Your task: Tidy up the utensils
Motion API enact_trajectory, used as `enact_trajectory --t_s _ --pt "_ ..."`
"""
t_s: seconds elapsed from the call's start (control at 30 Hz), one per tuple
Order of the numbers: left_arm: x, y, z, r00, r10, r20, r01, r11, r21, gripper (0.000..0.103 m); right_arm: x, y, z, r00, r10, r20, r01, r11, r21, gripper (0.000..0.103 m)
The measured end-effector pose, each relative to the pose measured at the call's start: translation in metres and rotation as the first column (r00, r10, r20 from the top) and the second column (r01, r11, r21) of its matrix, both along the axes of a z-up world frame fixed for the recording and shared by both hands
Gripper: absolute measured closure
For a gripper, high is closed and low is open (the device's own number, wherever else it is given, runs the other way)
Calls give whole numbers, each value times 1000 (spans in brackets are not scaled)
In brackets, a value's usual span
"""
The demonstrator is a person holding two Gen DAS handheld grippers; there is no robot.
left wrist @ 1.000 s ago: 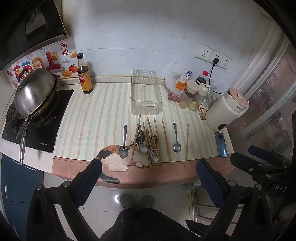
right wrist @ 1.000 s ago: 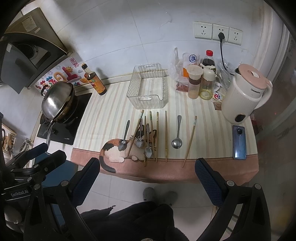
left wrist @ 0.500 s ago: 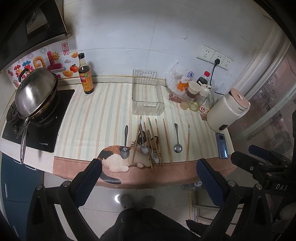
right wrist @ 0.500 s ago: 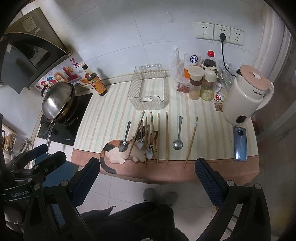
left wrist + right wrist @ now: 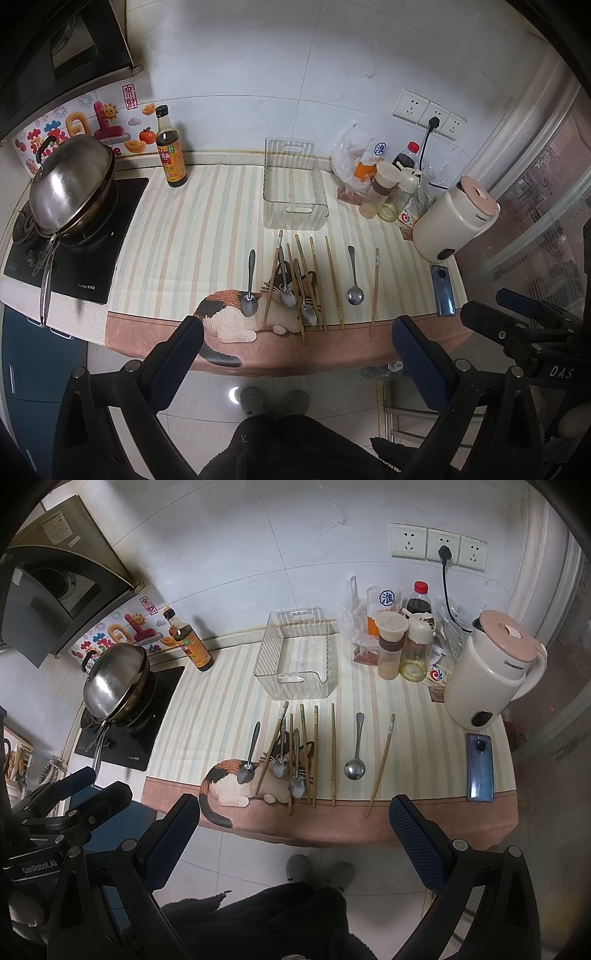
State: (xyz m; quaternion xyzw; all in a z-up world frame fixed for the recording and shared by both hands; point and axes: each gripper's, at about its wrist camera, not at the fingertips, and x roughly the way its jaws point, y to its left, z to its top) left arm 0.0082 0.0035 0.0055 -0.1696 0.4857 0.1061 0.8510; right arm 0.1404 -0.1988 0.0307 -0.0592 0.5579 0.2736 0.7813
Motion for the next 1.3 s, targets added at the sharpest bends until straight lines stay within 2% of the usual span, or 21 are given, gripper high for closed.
enact_trajectory --t_s 1.17,1.27,1.3 --pt "1 3 -1 1000 1 1 -1 1000 0 0 1 2 -2 1000 -2 1 2 1000 2 0" --pt "7 10 -5 1000 18 11 -18 999 36 0 5 8 -5 1000 -20 11 20 1000 -3 0" --pt "14 17 -7 999 42 24 -44 995 92 0 7 8 -5 999 -29 15 29 1000 -3 0"
